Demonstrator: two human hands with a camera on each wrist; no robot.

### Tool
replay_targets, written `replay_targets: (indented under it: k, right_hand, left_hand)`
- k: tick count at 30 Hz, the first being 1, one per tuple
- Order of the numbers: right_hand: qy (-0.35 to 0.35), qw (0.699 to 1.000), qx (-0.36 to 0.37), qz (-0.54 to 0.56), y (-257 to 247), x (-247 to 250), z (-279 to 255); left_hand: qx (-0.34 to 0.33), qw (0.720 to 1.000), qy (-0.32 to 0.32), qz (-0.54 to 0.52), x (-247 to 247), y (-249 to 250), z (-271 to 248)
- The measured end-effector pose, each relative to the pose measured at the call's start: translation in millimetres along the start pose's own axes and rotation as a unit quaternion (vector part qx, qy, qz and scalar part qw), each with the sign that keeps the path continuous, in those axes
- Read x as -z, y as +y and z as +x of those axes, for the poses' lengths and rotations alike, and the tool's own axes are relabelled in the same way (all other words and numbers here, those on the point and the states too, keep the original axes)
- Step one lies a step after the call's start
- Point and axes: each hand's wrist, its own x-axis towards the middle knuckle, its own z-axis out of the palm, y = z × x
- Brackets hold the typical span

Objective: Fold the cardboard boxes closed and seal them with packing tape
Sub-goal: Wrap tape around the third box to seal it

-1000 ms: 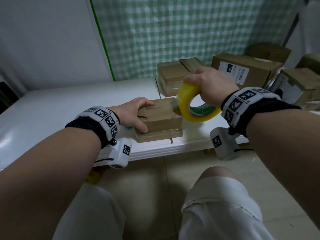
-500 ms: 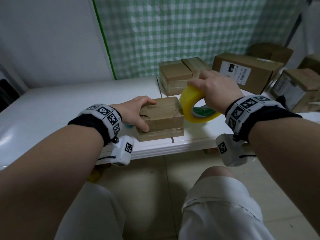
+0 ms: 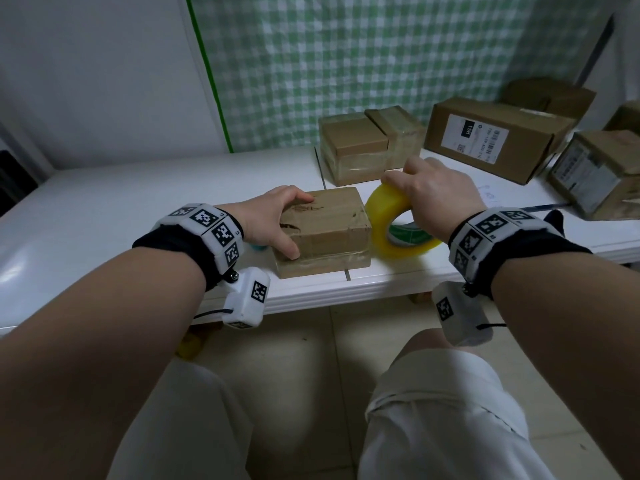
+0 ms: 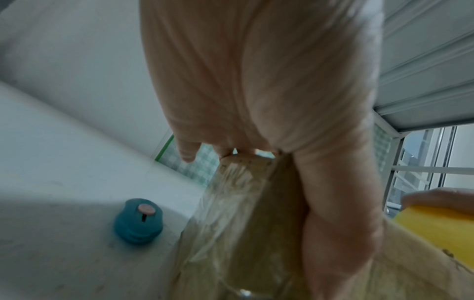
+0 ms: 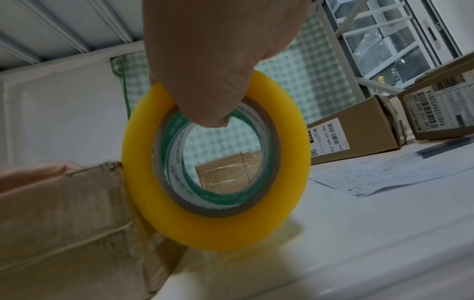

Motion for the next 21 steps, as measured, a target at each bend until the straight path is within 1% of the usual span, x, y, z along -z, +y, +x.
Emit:
replay_targets:
  k: [9,12,16,19,21]
  right_hand:
    - [-0.004,1.000,-0.007,-0.005,-6,-1,-5]
    - [-0.008,1.000,-0.012,-0.015,-7,-1,-6]
    - [-0.019,0.999,-0.023,-0.025,-11,0,-6]
    - [-0.019,0.999,-0.039,-0.025,-14,-1,-9]
    - [-0.016,0.999,-0.045,-0.025,-16,-1,-10]
  left_hand:
    - [0.001,1.000,0.005,0.019,-1,3,-1]
    - [0.002,0.998,0.008,0.065,-3,5,-4]
    - [0.043,0.993,0.002,0.112,-12,8,-13]
    - [0.063,0.986,0.031,0.153,-20,12,-13]
    - [0.088,0.977,0.050,0.186,-26,16,-12]
